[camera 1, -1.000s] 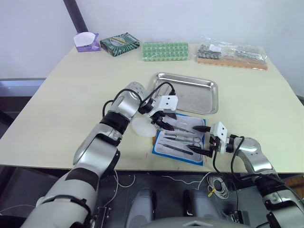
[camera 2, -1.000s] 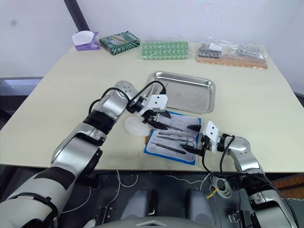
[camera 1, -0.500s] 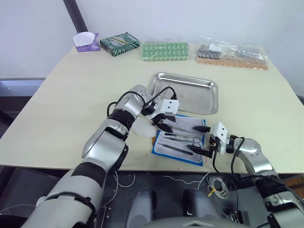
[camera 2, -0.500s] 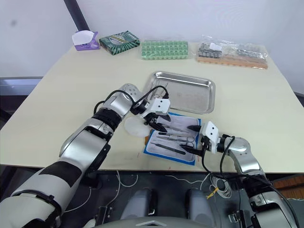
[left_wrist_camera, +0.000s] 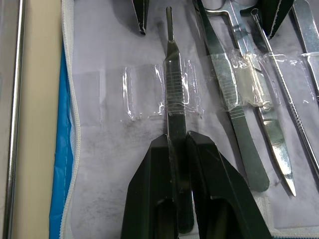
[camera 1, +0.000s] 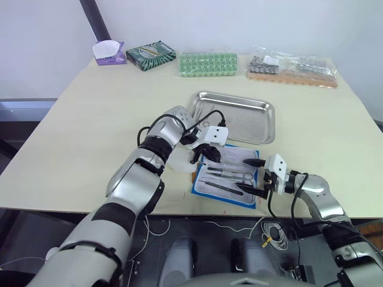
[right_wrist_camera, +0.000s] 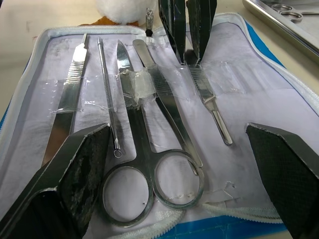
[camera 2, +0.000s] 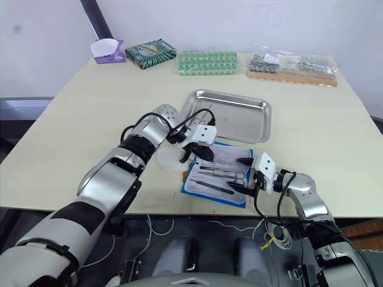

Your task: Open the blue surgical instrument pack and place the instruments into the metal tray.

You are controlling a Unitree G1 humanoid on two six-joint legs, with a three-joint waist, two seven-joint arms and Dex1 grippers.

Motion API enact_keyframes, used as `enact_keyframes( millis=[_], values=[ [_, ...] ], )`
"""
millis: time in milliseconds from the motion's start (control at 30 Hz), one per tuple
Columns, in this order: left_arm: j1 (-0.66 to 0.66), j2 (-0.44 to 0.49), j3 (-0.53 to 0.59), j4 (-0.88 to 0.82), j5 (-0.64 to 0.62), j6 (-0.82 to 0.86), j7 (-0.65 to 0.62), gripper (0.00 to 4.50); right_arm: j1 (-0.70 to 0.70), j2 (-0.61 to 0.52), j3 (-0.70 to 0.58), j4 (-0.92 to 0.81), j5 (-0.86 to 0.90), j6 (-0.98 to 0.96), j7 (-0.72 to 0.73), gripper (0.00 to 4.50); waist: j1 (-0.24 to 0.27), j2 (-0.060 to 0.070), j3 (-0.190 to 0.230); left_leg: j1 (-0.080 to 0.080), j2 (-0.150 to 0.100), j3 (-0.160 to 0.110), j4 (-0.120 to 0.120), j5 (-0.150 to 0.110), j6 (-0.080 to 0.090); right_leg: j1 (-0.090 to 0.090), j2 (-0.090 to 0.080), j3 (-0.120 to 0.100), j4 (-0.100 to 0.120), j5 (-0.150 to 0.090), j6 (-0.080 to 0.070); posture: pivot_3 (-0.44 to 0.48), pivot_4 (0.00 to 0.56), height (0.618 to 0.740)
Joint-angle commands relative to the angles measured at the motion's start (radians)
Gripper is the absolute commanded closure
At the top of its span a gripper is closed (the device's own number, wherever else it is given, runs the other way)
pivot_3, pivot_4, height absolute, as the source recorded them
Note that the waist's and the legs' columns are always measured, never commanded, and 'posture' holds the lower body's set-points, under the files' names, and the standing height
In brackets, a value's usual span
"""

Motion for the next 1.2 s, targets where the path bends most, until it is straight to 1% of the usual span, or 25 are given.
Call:
enact_keyframes(
  millis=[33, 100, 200, 300, 333, 367, 433, 600, 800, 967, 1200],
  values=[
    [-0.001, 0.014, -0.004, -0.045, 0.016, -0.027, 0.020, 4.44, 0.047, -0.018, 0.046, 0.103, -0.092, 0.064, -0.026, 0.00, 0.000, 0.000, 0.000, 0.000, 0.000, 0.000, 0.000, 0.000, 0.000, 0.000, 0.000, -0.001, 0.000, 0.000, 0.000, 0.000, 0.150, 0.740],
    [-0.001, 0.018, -0.006, -0.051, 0.024, -0.035, 0.036, 4.44, 0.045, -0.016, 0.047, 0.106, -0.092, 0.064, -0.027, 0.00, 0.000, 0.001, 0.001, 0.000, 0.000, 0.000, 0.000, 0.000, 0.000, 0.000, -0.002, -0.003, 0.000, 0.000, 0.000, 0.000, 0.150, 0.740],
    [0.001, 0.018, 0.000, -0.065, 0.026, -0.042, 0.054, 4.44, 0.043, -0.014, 0.049, 0.108, -0.094, 0.064, -0.028, 0.00, 0.000, 0.001, 0.001, 0.000, 0.000, 0.000, 0.000, 0.000, 0.000, 0.000, -0.008, -0.013, 0.000, 0.000, 0.000, 0.000, 0.150, 0.740],
    [0.001, 0.020, -0.003, -0.102, 0.025, 0.018, 0.017, 4.44, 0.043, -0.014, 0.050, 0.107, -0.095, 0.066, -0.031, 0.00, 0.000, 0.002, 0.002, 0.000, 0.001, 0.000, 0.000, 0.000, 0.000, 0.000, -0.009, -0.015, 0.000, 0.000, 0.000, 0.000, 0.150, 0.740],
    [0.002, 0.024, -0.009, -0.123, 0.031, 0.038, 0.009, 4.44, 0.044, -0.014, 0.051, 0.107, -0.095, 0.066, -0.031, 0.00, 0.000, 0.002, 0.002, 0.000, 0.001, 0.000, 0.000, 0.000, 0.000, 0.000, -0.009, -0.016, 0.000, 0.000, 0.000, 0.000, 0.150, 0.740],
    [0.001, 0.038, -0.037, -0.152, 0.072, 0.031, 0.024, 4.44, 0.045, -0.014, 0.051, 0.106, -0.096, 0.067, -0.031, 0.00, 0.000, 0.002, 0.002, 0.000, 0.001, 0.000, 0.000, 0.000, 0.000, 0.000, -0.009, -0.016, 0.000, 0.000, 0.000, 0.000, 0.150, 0.740],
    [0.001, 0.044, -0.051, -0.197, 0.085, 0.070, 0.018, 4.44, 0.044, -0.014, 0.052, 0.106, -0.098, 0.070, -0.034, 0.00, 0.000, 0.002, 0.002, 0.000, 0.001, 0.000, 0.000, 0.000, 0.000, 0.000, -0.009, -0.016, 0.000, 0.000, 0.000, 0.000, 0.150, 0.740],
    [-0.001, 0.043, -0.058, -0.292, 0.071, 0.181, -0.031, 4.44, 0.039, -0.012, 0.057, 0.110, -0.104, 0.078, -0.040, 0.00, 0.000, 0.003, 0.003, 0.000, 0.001, 0.000, 0.000, 0.000, 0.000, 0.000, -0.009, -0.017, 0.000, 0.000, 0.000, 0.000, 0.150, 0.740],
    [-0.001, 0.060, -0.081, -0.401, 0.073, 0.262, -0.056, 4.44, 0.033, -0.019, 0.074, 0.109, -0.124, 0.097, -0.047, 0.00, -0.002, 0.004, 0.004, 0.000, 0.002, 0.000, 0.000, 0.000, 0.000, 0.000, -0.010, -0.017, 0.000, 0.000, 0.000, 0.000, 0.150, 0.740],
    [0.001, 0.072, -0.102, -0.454, 0.082, 0.310, -0.059, 4.44, 0.030, -0.020, 0.088, 0.113, -0.138, 0.111, -0.059, 0.00, -0.005, 0.005, 0.005, 0.000, 0.002, 0.000, 0.000, 0.000, 0.000, 0.000, -0.010, -0.018, 0.000, 0.000, 0.000, 0.000, 0.150, 0.740],
    [0.000, 0.085, -0.128, -0.487, 0.104, 0.326, -0.038, 4.44, 0.022, -0.020, 0.102, 0.121, -0.149, 0.121, -0.065, 0.00, -0.007, 0.006, 0.005, 0.000, 0.004, -0.001, 0.000, 0.000, 0.000, 0.000, -0.010, -0.019, -0.001, 0.000, 0.000, 0.000, 0.150, 0.740]
  ],
)
